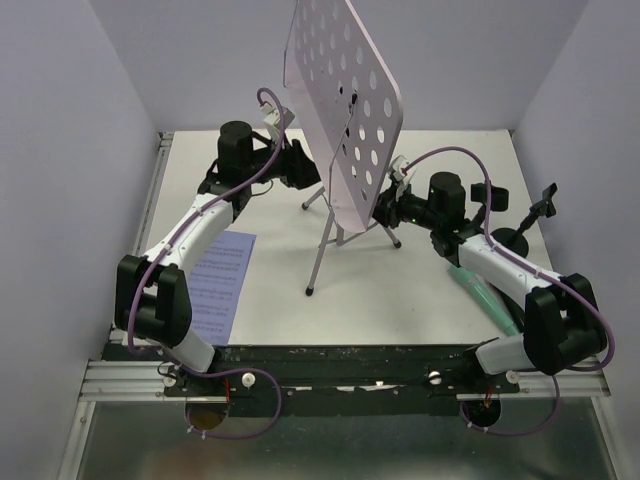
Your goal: Pack up the instrument practice props
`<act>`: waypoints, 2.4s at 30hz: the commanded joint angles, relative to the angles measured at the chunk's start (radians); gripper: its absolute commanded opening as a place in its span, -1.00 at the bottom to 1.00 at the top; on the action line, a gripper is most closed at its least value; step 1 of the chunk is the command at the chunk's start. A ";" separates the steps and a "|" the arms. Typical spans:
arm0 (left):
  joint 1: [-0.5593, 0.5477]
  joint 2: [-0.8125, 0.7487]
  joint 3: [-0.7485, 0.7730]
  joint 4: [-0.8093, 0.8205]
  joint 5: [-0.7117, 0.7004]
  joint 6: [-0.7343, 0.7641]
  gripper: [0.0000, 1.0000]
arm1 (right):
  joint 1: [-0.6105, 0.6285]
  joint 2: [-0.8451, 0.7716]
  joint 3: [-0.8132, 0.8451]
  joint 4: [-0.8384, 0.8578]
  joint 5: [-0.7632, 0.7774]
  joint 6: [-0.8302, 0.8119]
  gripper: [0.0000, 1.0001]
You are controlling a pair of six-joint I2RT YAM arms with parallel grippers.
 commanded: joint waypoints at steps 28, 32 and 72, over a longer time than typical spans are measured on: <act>0.005 -0.107 -0.088 0.067 0.108 -0.060 0.64 | -0.002 0.080 -0.044 -0.257 0.038 0.065 -0.95; 0.010 -0.084 -0.063 0.050 0.045 -0.073 0.64 | -0.002 0.077 -0.046 -0.256 0.038 0.065 -0.95; 0.056 0.005 -0.114 0.011 0.013 -0.100 0.71 | -0.002 0.107 -0.032 -0.265 0.048 0.073 -0.95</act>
